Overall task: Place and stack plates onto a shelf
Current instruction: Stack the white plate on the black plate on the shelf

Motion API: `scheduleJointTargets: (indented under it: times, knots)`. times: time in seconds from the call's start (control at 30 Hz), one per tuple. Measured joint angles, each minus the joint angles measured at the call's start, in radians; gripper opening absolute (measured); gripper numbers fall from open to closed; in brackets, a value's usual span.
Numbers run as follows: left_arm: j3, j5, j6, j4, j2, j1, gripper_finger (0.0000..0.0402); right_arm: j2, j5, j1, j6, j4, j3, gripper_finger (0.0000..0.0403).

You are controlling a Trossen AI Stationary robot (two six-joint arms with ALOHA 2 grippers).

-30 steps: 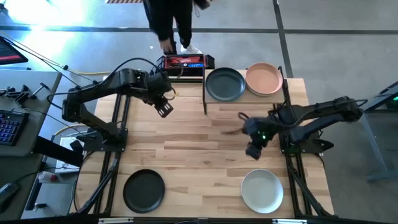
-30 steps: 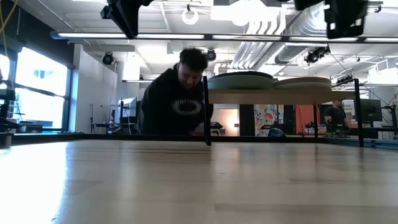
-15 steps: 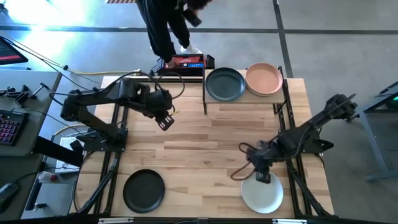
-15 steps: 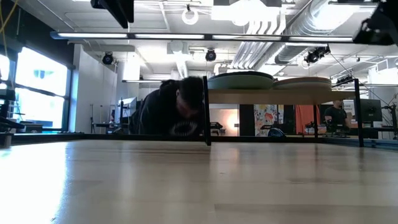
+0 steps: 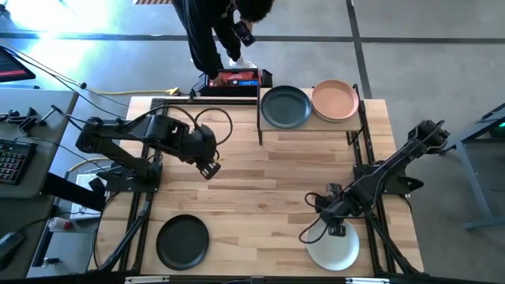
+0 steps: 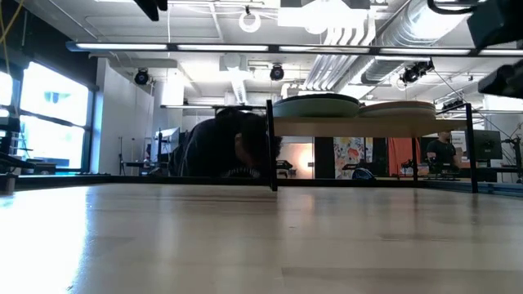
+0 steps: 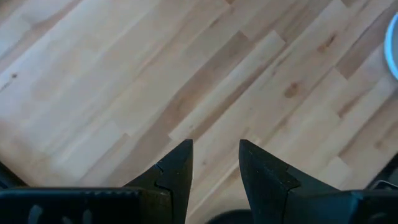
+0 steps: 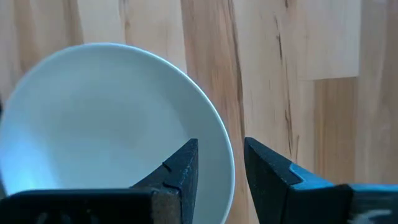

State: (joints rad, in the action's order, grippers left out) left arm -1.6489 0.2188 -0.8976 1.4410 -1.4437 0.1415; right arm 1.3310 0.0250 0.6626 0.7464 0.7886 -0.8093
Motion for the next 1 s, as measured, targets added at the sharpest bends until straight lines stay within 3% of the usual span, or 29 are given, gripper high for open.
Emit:
scheduleJointTargets:
  times: [0.4,1.0]
  knots:
    - [0.0,0.0,-0.095,-0.015,0.0,0.085,0.0117,0.011,-0.005,0.001,0.039,-0.096,0.115,0.0108]
    - [0.0,0.001,-0.095,-0.035,0.0,0.091,0.0117,0.012,-0.063,0.001,0.074,-0.22,0.203,0.0102]
